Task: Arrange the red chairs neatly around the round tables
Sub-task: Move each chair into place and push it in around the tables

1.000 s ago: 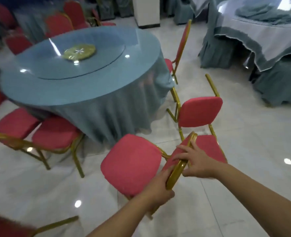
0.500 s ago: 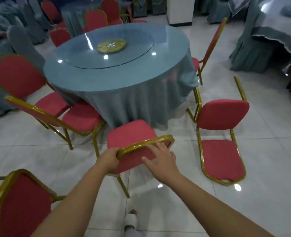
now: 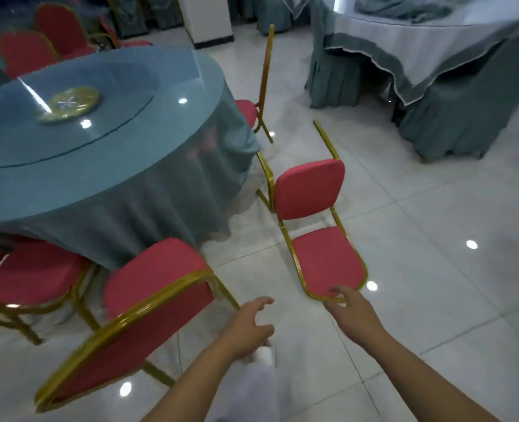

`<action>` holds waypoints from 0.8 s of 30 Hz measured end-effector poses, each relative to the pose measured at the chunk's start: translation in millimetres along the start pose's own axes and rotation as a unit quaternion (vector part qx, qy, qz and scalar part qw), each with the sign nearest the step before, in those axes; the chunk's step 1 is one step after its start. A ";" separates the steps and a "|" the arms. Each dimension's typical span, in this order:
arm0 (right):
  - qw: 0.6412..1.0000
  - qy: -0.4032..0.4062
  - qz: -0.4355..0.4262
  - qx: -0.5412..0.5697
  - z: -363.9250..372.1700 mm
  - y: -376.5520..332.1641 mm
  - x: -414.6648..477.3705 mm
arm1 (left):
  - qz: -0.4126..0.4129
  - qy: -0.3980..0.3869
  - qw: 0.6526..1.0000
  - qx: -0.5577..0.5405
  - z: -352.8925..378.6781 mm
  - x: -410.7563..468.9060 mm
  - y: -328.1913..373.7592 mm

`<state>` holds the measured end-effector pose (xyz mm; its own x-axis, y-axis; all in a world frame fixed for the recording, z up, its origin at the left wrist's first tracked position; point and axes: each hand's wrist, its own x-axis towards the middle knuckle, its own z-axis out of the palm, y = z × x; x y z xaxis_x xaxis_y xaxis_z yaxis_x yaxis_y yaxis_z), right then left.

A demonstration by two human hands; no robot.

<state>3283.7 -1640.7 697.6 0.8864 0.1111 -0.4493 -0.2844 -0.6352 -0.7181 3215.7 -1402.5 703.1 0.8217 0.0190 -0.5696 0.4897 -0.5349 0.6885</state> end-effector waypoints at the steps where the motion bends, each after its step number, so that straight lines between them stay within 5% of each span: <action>1: 1.000 0.012 0.007 0.015 -9.2 2.0 10.9 | -0.029 -0.021 0.999 0.004 -1.3 21.8 0.0; 5: 0.995 0.059 0.063 0.054 -47.7 19.7 46.7 | -0.103 -0.124 0.987 0.021 -6.4 114.1 16.9; 15: 0.959 0.138 0.241 0.065 -133.1 44.4 98.0 | -0.206 -0.147 0.967 -0.013 -16.1 264.1 68.6; 24: 0.973 0.039 0.228 0.011 -194.7 72.1 218.8 | -0.282 -0.065 0.956 -0.041 -8.3 328.4 86.1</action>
<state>3528.3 -1811.0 651.0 0.6912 -0.2375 -0.6825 -0.6612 -0.5889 -0.4648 3530.1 -1435.3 579.1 0.3788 0.1764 -0.9085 0.8703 -0.4017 0.2849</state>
